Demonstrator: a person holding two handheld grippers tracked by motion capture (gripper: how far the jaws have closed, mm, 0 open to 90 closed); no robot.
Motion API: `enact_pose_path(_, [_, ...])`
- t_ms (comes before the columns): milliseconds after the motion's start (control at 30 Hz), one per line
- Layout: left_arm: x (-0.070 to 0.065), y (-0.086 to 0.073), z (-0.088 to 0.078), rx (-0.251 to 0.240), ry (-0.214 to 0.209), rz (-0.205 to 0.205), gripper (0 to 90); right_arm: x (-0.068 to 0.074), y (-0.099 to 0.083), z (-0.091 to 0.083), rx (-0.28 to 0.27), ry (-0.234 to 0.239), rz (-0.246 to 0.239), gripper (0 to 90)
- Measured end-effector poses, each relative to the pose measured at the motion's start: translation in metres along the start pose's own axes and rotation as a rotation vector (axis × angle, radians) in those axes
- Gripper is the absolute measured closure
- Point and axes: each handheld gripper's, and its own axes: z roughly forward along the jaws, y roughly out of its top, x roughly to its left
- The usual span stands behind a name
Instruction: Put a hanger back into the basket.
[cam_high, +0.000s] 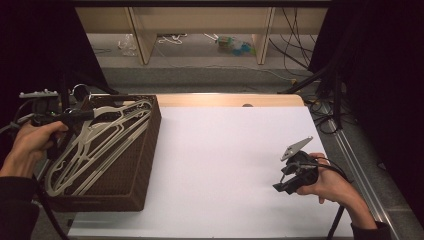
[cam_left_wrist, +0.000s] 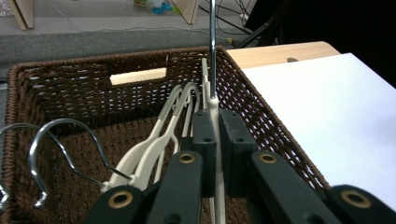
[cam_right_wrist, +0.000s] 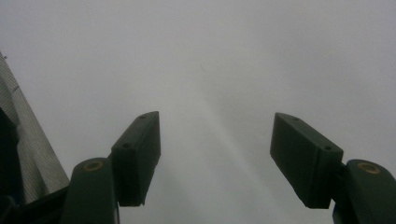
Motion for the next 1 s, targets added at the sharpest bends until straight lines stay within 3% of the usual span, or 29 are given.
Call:
enact_pose_path(133, [0.005,-0.002,0.0,-0.015,-0.007,0.011,84.9,-0.001,0.0,0.001,-0.002,-0.004,0.003,34.6])
enact_pose_path(200, [0.007,-0.001,0.0,-0.023,0.005,0.041,84.8,0.0,0.0,0.002,0.005,-0.001,-0.002,34.6])
enact_pose_path(267, [0.007,-0.001,0.001,-0.041,-0.015,0.042,84.9,0.0,0.001,0.002,0.002,0.0,-0.007,34.7])
enact_pose_path(367, [0.006,0.0,0.001,-0.031,-0.006,0.07,84.7,0.0,0.001,0.001,0.0,0.0,-0.014,34.7])
enact_pose_path(467, [0.007,0.003,0.002,-0.018,-0.027,0.078,84.7,-0.001,0.0,0.002,0.006,0.001,-0.004,34.8])
enact_pose_path(533, [0.006,0.003,0.003,0.014,-0.004,0.132,85.5,0.0,0.0,0.002,0.007,0.001,-0.003,34.8])
enact_pose_path(567, [0.006,0.004,0.003,0.022,0.001,0.139,85.6,0.0,0.0,0.001,0.005,0.005,-0.004,34.9])
enact_pose_path(633, [0.008,0.004,0.003,0.004,-0.019,0.069,85.7,0.0,0.0,0.001,0.005,0.003,0.002,35.0])
enact_pose_path(700, [0.009,0.003,0.003,0.015,-0.009,0.09,85.7,0.0,0.0,0.002,0.007,0.002,-0.006,34.9])
enact_pose_path(800, [0.014,-0.005,0.005,0.041,0.007,0.043,85.3,0.0,0.0,0.001,0.004,0.006,-0.006,35.0])
enact_pose_path(1000, [0.026,-0.023,0.011,0.092,0.049,0.009,83.9,-0.001,0.0,0.003,0.009,0.001,-0.007,35.0])
